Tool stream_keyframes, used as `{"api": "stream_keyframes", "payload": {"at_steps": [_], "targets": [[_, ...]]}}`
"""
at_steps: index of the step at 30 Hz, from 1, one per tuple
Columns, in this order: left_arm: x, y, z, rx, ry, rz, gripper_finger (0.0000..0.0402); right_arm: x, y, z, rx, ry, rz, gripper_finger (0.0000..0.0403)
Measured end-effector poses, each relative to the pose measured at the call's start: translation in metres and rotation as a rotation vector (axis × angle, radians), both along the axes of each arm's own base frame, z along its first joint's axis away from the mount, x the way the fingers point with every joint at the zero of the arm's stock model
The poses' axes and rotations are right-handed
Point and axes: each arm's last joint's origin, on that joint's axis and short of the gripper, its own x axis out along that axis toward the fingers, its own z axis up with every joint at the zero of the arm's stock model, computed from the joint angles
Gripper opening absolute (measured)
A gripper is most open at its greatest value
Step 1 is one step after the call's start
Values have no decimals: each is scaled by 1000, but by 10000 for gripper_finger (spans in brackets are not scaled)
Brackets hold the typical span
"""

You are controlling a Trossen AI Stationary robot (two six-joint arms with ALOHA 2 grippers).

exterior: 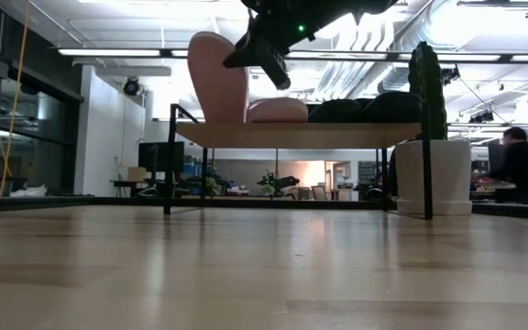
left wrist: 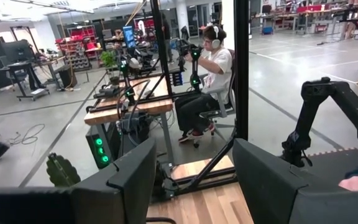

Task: Pick and place slides into the shelf
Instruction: Put the pink slide on the shelf

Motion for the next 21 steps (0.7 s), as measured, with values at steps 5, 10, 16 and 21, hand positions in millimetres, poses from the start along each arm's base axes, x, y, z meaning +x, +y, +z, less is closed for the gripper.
{"api": "stream_keyframes", "payload": {"at_steps": [5,10,16,21], "targets": [[0,0,0,-1,0,-2,200,-1,-6,0,-1,1,-12,5],[0,0,0,-1,0,-2,200,-1,-12,0,-4,6,-27,5],[0,-1,0,-3,0,-23,200,-3,-21,-2,32,8,-29,5],[0,-1,0,-3,0,-28,200,-3,-21,-3,35,19,-27,5]]}}
